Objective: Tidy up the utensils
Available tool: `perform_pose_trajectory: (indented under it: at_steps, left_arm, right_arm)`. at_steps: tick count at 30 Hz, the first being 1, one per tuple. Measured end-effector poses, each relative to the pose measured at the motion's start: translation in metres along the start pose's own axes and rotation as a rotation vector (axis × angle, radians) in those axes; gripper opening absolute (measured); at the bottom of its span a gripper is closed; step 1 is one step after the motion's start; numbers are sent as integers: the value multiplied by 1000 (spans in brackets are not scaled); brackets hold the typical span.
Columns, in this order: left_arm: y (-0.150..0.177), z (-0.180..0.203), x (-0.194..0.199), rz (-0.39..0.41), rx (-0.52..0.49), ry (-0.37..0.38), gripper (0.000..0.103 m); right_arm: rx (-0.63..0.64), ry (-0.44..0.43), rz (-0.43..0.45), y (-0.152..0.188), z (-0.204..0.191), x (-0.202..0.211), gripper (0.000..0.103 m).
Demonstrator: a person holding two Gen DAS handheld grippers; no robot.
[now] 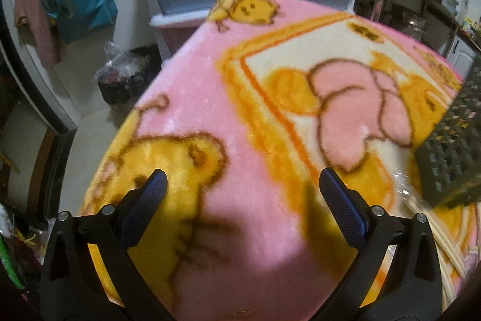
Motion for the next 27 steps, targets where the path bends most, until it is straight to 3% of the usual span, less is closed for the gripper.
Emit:
perform_pose_trajectory:
  at_steps: [7, 18, 23, 27]
  left_arm:
    - [16, 10, 62, 127, -7, 46, 94]
    - [54, 23, 109, 154, 1, 187, 94]
    - [53, 18, 101, 149, 13, 123, 94]
    - [50, 11, 97, 148, 38, 117, 94]
  right_arm:
    - [0, 0, 0, 0, 1, -1, 98]
    - [-1, -1, 0, 0, 1, 0, 98]
    - [0, 0, 0, -1, 1, -1, 98]
    - [-2, -4, -1, -1, 1, -1, 98]
Point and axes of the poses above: each gripper's, at about its wrist camera, not at the fingertips, and x roughly against the way its jaws point, z to its right, y to its underside, the point moved 1 cm from there along -x, roughly the way its jaws point, and after that the axes turned 9 degrees about x, right-handed, at the moved point
